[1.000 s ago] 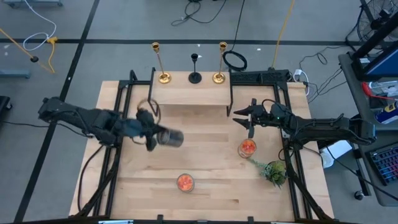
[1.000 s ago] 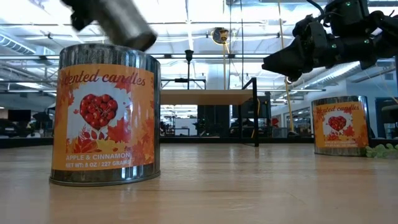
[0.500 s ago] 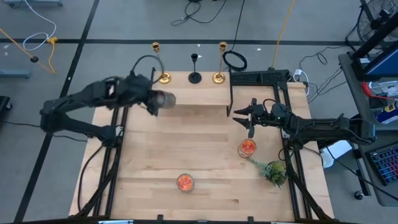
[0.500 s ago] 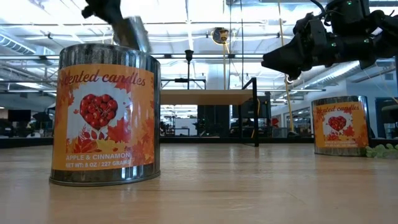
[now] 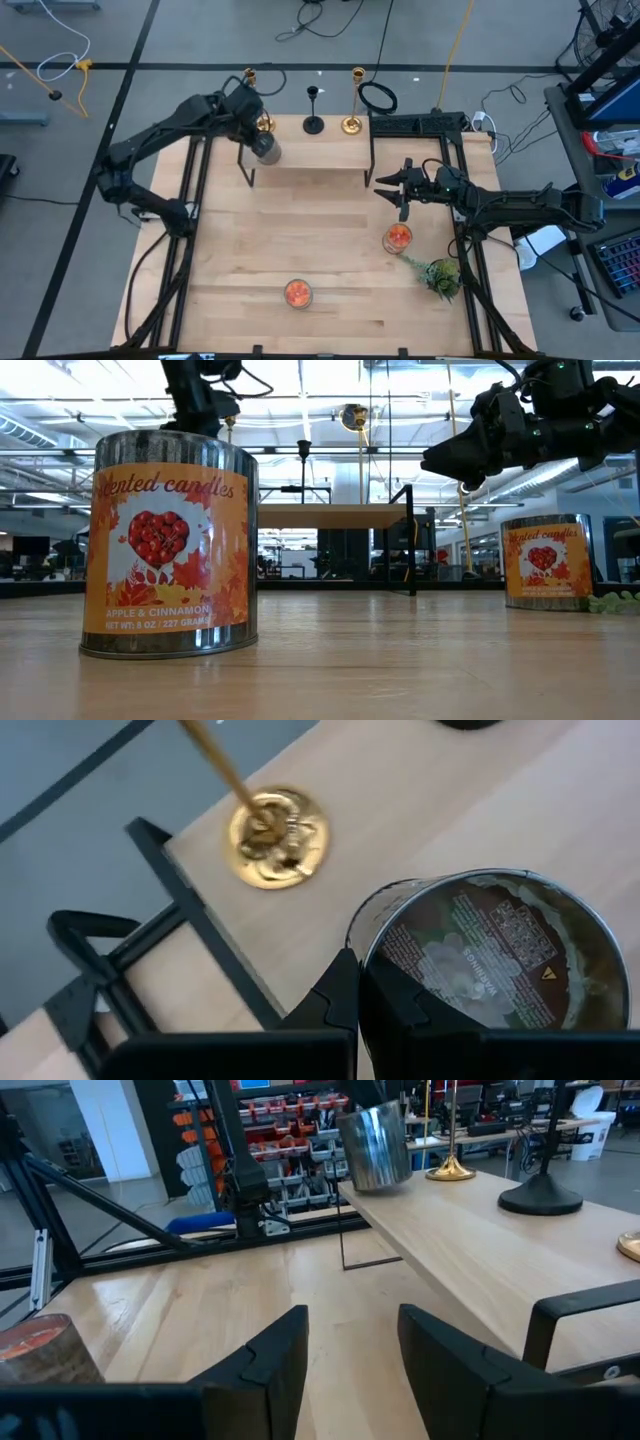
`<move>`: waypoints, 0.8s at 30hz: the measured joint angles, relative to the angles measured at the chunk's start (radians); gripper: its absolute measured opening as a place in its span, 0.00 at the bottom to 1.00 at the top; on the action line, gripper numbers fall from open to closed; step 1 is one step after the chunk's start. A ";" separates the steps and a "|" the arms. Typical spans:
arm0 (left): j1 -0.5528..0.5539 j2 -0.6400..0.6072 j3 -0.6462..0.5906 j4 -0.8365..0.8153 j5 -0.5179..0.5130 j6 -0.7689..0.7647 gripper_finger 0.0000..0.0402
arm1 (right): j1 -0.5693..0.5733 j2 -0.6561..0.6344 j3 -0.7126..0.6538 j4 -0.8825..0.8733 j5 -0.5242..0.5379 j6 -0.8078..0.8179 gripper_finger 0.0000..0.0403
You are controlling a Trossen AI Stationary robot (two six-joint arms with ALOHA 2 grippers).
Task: Pick & Place candle stick holders
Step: Put the brown candle on the shelf
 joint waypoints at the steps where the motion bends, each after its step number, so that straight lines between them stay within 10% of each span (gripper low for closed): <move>1: 0.010 0.007 0.000 0.002 -0.001 0.002 0.00 | 0.000 0.000 0.000 0.000 0.000 0.000 0.39; 24: 0.077 0.016 0.000 0.037 -0.003 0.023 0.07 | 0.000 0.000 0.000 -0.029 0.000 0.000 0.39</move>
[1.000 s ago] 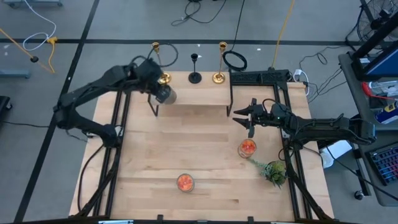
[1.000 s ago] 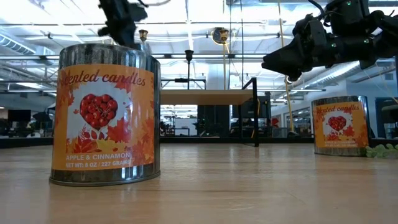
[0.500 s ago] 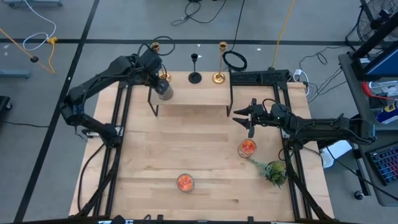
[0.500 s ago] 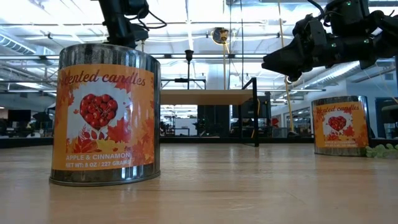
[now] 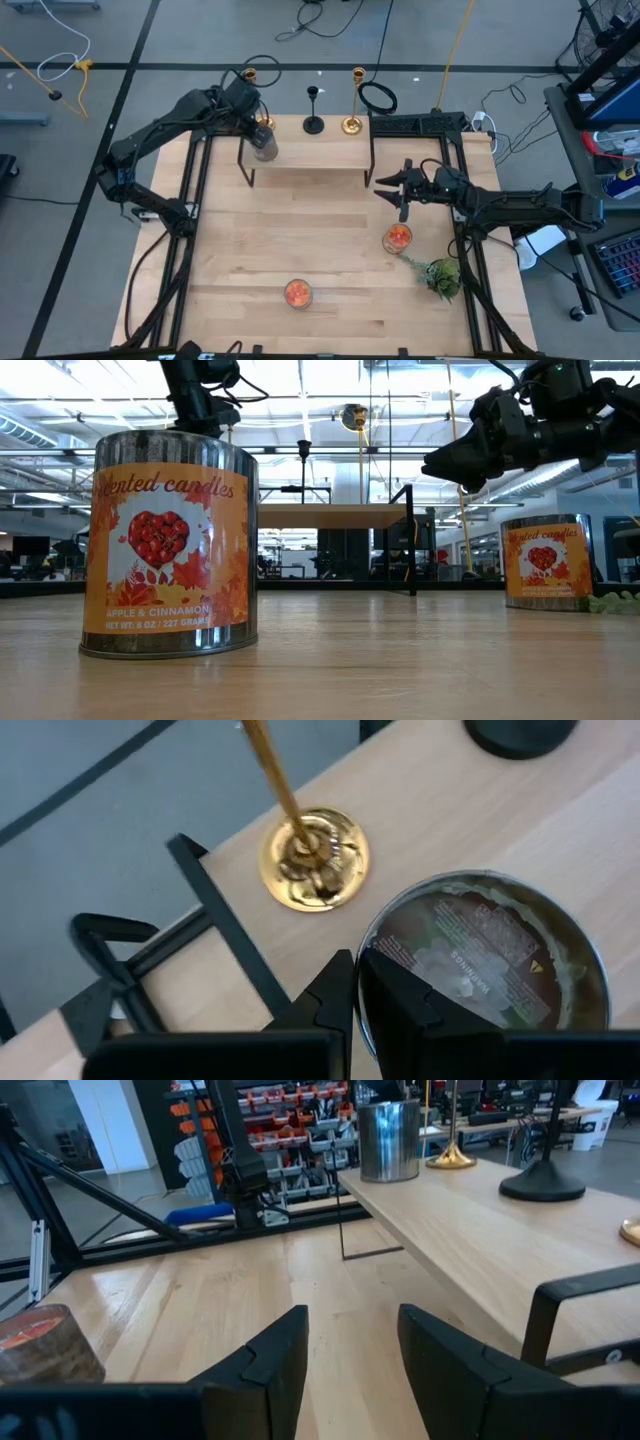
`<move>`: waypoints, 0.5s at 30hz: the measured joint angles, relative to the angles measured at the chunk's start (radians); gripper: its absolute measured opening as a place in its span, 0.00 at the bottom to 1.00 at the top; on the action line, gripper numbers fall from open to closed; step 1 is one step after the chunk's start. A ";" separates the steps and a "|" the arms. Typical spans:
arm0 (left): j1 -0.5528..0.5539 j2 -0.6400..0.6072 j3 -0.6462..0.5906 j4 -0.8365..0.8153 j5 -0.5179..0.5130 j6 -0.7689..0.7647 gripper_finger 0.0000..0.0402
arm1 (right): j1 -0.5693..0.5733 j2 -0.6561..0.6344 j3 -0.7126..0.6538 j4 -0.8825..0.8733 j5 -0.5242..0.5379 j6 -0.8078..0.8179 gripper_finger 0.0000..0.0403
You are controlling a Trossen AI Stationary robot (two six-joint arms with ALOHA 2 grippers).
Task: Pick & Place candle stick holders
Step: Put the brown candle on the shelf
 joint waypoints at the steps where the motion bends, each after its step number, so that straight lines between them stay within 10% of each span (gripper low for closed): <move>1: 0.001 0.000 0.000 0.000 -0.003 0.003 0.07 | 0.000 0.000 0.000 -0.004 0.000 0.000 0.39; 15: -0.014 -0.018 0.000 0.013 -0.039 0.039 0.08 | 0.000 0.000 0.000 -0.015 0.000 0.000 0.39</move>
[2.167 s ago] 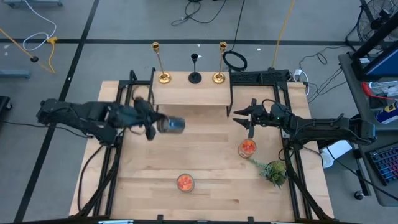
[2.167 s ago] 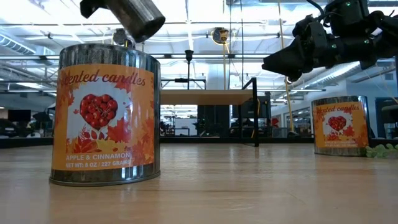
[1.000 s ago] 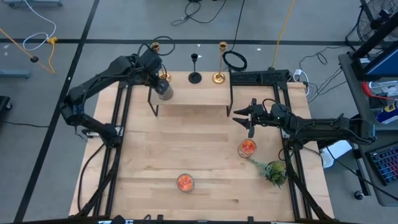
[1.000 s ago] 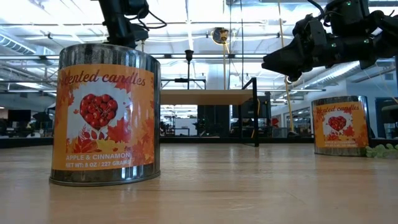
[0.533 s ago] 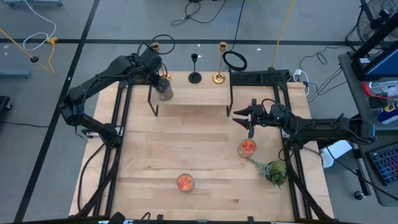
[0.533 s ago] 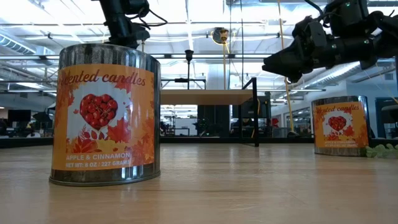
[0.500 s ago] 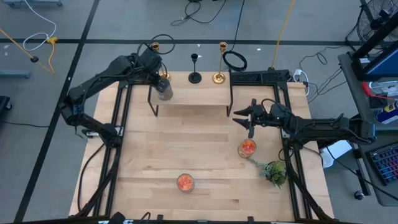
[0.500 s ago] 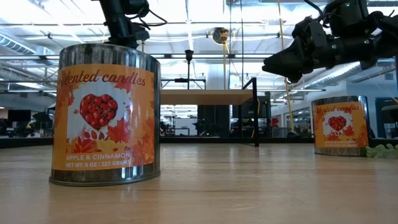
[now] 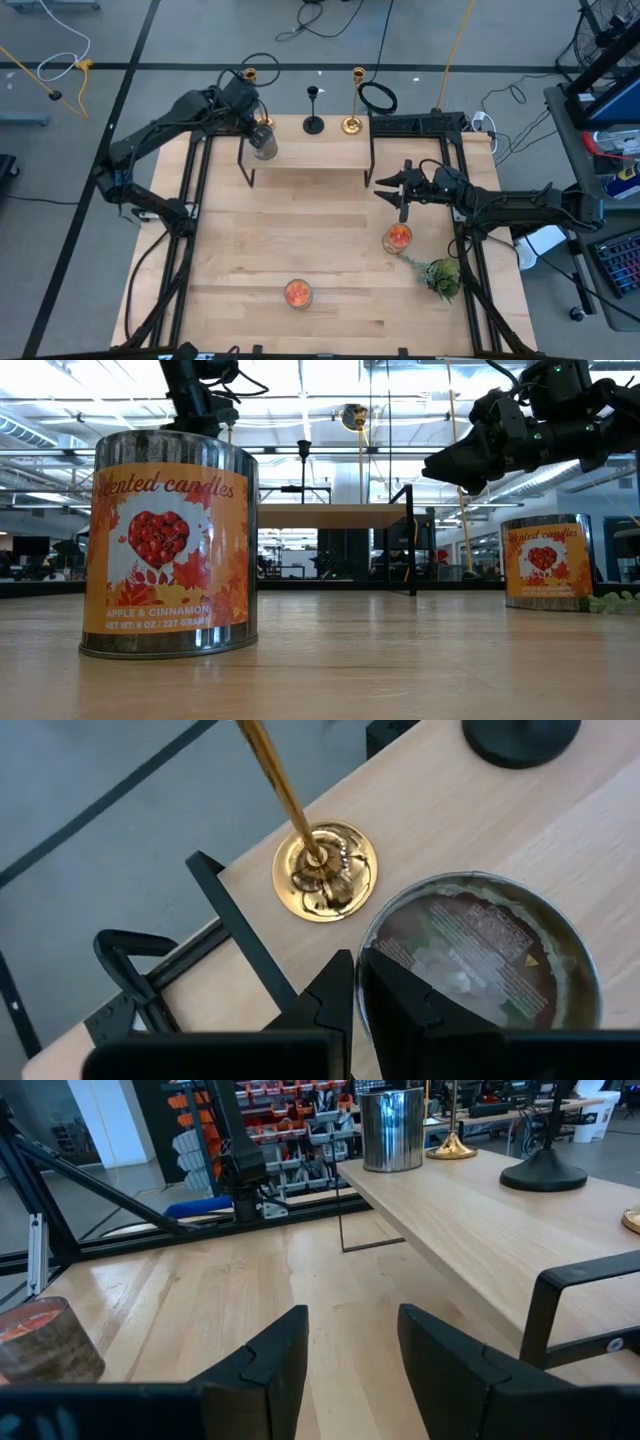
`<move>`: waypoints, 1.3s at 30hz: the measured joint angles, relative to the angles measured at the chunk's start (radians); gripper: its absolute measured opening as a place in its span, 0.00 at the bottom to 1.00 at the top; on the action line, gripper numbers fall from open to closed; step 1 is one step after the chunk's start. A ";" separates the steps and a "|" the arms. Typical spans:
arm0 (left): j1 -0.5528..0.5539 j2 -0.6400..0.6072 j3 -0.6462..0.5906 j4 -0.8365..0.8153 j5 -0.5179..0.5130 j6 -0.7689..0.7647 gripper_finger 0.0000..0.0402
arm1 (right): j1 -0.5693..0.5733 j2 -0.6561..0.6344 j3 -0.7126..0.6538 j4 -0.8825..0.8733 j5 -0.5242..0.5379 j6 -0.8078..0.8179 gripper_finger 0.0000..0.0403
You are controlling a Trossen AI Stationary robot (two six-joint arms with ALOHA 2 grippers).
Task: Pick & Place candle stick holders
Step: Put the brown candle on the shelf, then put the bottom orange candle on the shelf
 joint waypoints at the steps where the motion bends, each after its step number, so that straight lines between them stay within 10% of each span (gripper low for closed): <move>1: 0.000 -0.003 0.000 0.001 -0.001 0.001 0.08 | 0.000 0.000 0.000 0.000 0.000 0.000 0.39; 15: -0.164 -0.163 0.000 0.037 0.046 0.044 0.08 | 0.000 0.000 0.000 0.000 -0.003 0.000 0.39; 27: -0.692 -0.203 -0.072 0.060 0.097 -0.005 0.08 | 0.040 0.000 0.000 -0.002 -0.004 0.044 0.39; 39: -1.078 -0.082 -0.444 0.720 0.041 -0.223 0.08 | 0.112 0.000 0.000 0.000 -0.004 0.033 0.39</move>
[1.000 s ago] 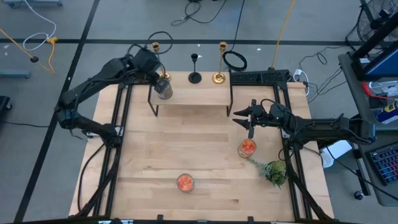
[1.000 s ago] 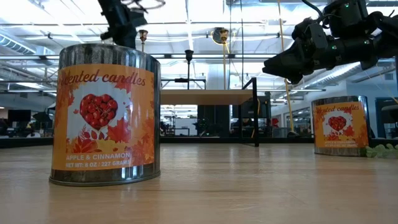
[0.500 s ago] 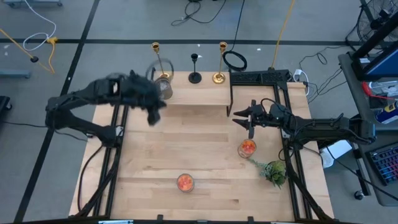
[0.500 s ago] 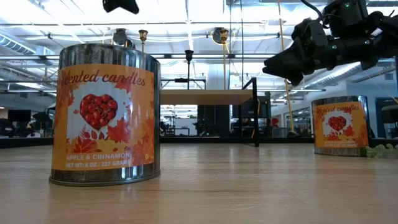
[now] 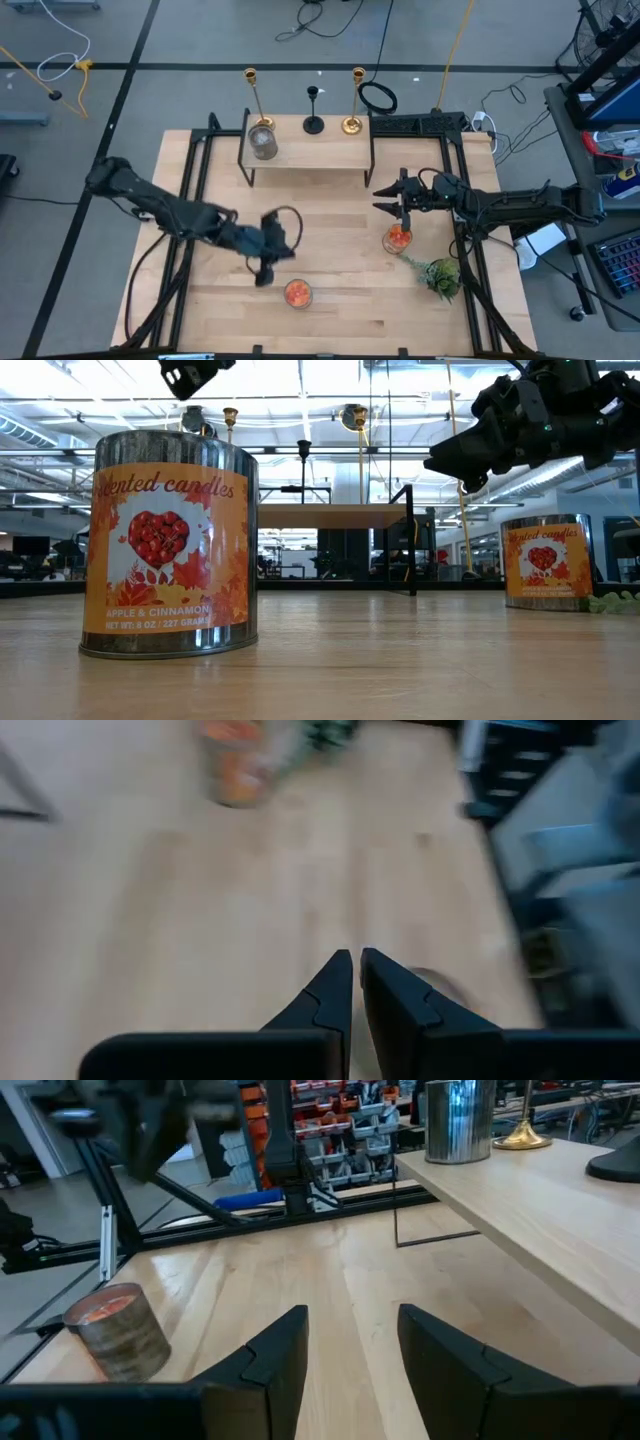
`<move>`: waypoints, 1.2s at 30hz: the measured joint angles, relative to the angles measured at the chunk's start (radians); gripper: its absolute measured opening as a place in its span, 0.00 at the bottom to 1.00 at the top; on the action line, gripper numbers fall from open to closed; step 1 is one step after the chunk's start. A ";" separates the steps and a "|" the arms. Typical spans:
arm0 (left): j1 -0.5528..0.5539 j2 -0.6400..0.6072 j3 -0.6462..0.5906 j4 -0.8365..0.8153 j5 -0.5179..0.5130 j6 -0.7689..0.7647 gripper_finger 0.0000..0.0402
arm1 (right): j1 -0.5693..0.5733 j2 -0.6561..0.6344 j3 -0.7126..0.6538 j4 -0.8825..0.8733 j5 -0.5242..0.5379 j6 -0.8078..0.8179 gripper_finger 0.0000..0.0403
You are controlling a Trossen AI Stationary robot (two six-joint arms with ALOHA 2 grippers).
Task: Pick & Place candle stick holders
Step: Put the bottom orange candle on the shelf
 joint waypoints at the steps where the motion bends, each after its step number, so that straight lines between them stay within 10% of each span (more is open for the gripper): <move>1: -0.013 0.016 -0.017 0.032 0.030 -0.021 0.08 | 0.000 0.000 0.000 0.000 0.001 0.000 0.39; 16: 0.005 0.304 -0.033 0.080 0.151 -0.124 0.20 | 0.000 0.000 0.000 -0.059 0.004 0.000 0.39; 25: 0.056 0.257 -0.033 0.066 0.194 -0.086 0.39 | 0.000 0.000 0.000 -0.076 0.004 0.000 0.39; 36: 0.011 0.199 -0.032 0.082 0.257 -0.106 0.35 | 0.000 0.000 -0.028 -0.069 0.004 0.000 0.39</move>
